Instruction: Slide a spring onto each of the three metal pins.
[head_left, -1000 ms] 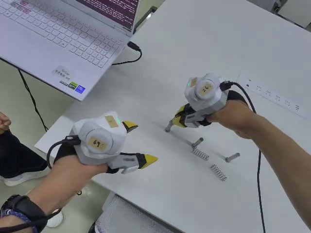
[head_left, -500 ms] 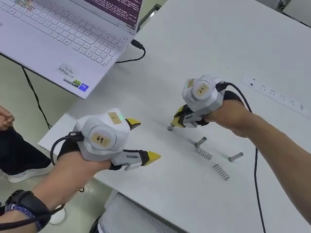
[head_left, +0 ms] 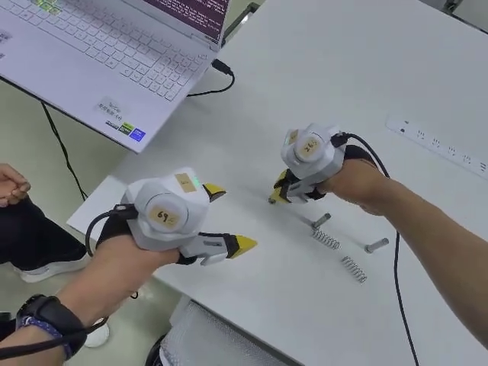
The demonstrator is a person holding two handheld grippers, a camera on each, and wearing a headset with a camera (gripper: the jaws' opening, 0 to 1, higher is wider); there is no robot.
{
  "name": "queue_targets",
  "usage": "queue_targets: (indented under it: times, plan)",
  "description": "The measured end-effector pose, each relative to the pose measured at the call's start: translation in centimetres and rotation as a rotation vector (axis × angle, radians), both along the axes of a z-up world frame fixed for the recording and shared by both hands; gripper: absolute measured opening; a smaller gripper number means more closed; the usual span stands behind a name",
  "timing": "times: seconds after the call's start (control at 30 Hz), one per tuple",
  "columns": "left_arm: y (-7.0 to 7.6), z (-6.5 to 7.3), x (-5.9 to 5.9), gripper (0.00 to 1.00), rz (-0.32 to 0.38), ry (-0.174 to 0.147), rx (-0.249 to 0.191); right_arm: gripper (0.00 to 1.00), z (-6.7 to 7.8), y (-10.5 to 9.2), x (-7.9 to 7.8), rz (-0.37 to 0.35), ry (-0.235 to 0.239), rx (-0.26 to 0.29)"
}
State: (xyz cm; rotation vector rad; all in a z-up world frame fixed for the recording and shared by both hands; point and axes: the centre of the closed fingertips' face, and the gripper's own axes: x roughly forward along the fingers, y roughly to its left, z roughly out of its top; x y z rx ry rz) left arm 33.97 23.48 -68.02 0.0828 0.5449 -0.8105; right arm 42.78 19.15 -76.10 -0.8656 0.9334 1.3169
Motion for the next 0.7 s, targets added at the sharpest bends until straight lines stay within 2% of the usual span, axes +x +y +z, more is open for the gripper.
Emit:
queue_targets:
  times: [0.5, 0.7]
  plan:
    - [-0.2, 0.1, -0.3, 0.54, -0.008, 0.002, 0.012, 0.26, 2.8, -0.9, 0.8, -0.047, -0.040, 0.042]
    - [-0.1, 0.3, -0.7, 0.54, -0.009, -0.001, 0.017, 0.27, 4.1, -1.1, 0.6, -0.063, -0.059, 0.067]
